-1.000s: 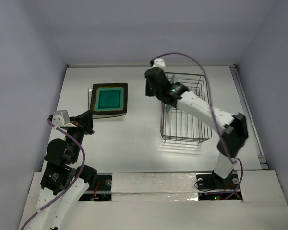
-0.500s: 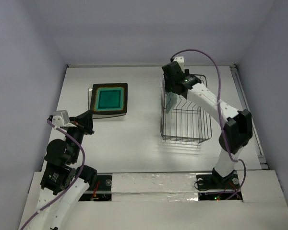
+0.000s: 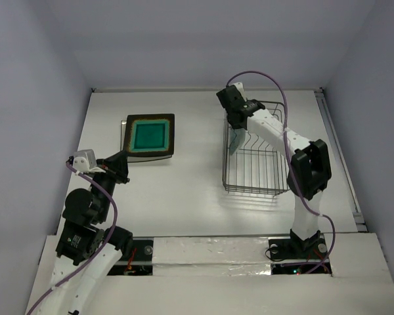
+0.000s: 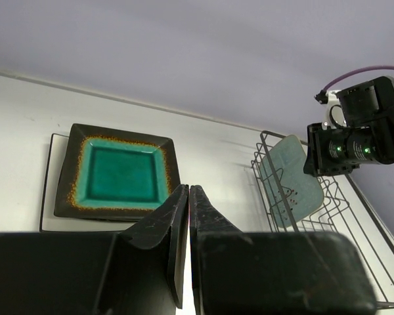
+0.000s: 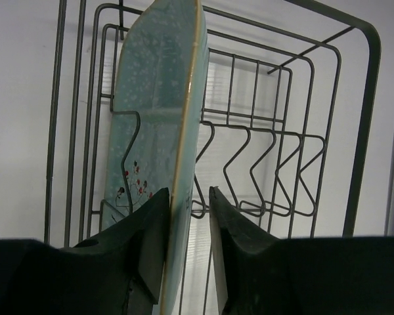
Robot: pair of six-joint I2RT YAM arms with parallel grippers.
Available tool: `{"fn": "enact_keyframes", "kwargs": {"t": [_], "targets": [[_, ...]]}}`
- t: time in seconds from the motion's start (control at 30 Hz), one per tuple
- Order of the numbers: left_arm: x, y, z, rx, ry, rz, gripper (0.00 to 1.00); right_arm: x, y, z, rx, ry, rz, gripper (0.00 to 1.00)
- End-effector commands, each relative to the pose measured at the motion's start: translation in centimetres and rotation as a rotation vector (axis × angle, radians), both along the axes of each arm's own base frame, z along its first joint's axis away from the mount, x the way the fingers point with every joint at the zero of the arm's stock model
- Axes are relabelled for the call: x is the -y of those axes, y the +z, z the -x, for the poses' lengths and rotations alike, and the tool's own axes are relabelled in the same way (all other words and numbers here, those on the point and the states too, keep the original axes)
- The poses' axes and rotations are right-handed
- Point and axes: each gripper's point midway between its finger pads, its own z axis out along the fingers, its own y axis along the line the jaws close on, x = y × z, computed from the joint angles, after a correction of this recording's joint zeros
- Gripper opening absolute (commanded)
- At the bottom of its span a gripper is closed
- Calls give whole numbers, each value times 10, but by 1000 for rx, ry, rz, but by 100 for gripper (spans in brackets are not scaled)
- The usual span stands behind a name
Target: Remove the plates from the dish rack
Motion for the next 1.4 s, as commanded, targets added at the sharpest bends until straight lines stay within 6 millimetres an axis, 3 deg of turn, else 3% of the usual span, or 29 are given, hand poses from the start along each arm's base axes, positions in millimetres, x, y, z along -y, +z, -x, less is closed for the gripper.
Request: {"fn": "enact_keyframes", "kwargs": {"t": [0.0,0.03,0.17,0.4,0.47,0.53,0.67,0.87,0.93,1.07,1.23,1.33,1.37], "targets": [[1,5,-4,22,3,6,2,26,9,-2,4,-6,94,35],[1,5,-4,21,3,6,2,27,12,-2,-1,14,110,33],[1,5,-5,20,3,5,2,38,10,-1,-31,27,143,43],[1,4,-5,17,3,4,3,37,-10,-2,-74,67,147,40],[1,4,-4,20,3,5,3,38,-14,-3,-82,58,158,35],[1,5,-3,22,3,6,3,41,-12,-3,-77,45,174,15],[0,5,-3,24,3,9,3,55,23,-1,8,8,208,1],[0,6,-2,25,3,8,7,64,70,3,114,11,221,0],[0,6,-2,27,3,8,15,67,80,5,141,-10,214,0],[0,6,-2,28,3,12,50,74,115,11,244,-71,161,0],[0,6,-3,29,3,14,66,81,170,30,409,-138,7,0],[-1,5,-4,25,12,12,73,65,198,48,496,-91,-126,0],[-1,5,-4,25,12,12,78,48,187,52,470,-13,-182,0]]}}
